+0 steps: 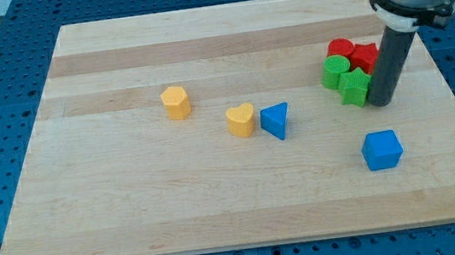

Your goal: Move the blue cube bottom right side of the blue triangle

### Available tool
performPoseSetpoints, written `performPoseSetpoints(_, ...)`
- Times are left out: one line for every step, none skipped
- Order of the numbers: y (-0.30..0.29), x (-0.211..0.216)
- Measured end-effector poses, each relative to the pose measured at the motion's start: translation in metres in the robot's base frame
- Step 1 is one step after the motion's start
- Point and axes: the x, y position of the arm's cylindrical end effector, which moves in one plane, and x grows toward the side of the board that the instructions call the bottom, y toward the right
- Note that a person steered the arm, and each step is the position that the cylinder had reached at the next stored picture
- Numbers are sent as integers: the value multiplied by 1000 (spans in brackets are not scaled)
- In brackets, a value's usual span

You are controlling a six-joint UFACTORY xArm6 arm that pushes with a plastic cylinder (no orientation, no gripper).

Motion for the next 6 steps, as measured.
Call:
performPoseSetpoints(0, 0)
performPoseSetpoints(10, 0)
performPoseSetpoints(30, 8)
performPoseSetpoints(26, 42)
performPoseSetpoints(23, 52)
performPoseSetpoints(23, 62)
